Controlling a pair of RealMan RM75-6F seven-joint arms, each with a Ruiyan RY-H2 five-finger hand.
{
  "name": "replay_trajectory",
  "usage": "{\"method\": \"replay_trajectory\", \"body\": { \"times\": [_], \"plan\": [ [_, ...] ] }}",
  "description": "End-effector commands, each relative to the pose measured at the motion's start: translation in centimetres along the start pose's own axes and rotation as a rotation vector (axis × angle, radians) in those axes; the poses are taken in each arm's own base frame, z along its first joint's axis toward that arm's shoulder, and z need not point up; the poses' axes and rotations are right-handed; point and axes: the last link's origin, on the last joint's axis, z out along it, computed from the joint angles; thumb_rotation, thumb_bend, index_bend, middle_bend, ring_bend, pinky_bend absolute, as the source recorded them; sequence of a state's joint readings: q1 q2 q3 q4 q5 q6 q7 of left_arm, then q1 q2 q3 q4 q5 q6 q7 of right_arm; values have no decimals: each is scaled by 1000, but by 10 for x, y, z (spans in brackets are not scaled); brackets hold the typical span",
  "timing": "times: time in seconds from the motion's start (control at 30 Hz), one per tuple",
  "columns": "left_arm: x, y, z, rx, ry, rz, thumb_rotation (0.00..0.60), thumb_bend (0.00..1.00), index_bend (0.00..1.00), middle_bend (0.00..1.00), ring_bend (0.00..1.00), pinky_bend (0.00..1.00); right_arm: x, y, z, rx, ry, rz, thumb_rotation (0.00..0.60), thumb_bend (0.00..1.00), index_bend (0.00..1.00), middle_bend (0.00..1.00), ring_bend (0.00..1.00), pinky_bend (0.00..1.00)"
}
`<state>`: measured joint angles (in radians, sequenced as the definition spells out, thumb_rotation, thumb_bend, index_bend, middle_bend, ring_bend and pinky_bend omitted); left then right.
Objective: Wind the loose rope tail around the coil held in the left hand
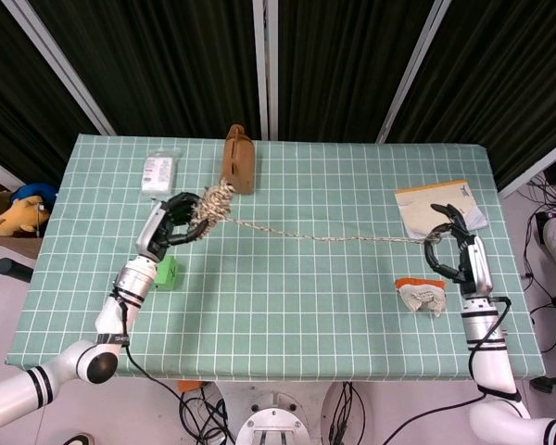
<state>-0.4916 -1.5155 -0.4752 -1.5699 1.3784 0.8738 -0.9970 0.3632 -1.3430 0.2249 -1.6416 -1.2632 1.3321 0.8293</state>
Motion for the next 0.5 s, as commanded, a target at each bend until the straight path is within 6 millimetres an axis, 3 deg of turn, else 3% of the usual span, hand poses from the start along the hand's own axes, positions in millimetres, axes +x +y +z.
{"method": "replay_trajectory", "body": {
  "times": [0.03,0.2,0.5],
  "plan": [
    [-19,-12,-10,5,-180,67,600,412,768,759,667,718,-13,-3,25,-10,-30,0,600,477,962,200,0,0],
    [-33,-20,-9,-47,-259,209,600,412,773,763,670,719,-44,-21,53,-9,-122,-8,600,477,962,200,0,0],
    [-69,-33,1,-105,-276,459,600,412,785,772,680,720,-123,-83,90,100,-311,-79,600,477,963,212,0,0]
  ]
}}
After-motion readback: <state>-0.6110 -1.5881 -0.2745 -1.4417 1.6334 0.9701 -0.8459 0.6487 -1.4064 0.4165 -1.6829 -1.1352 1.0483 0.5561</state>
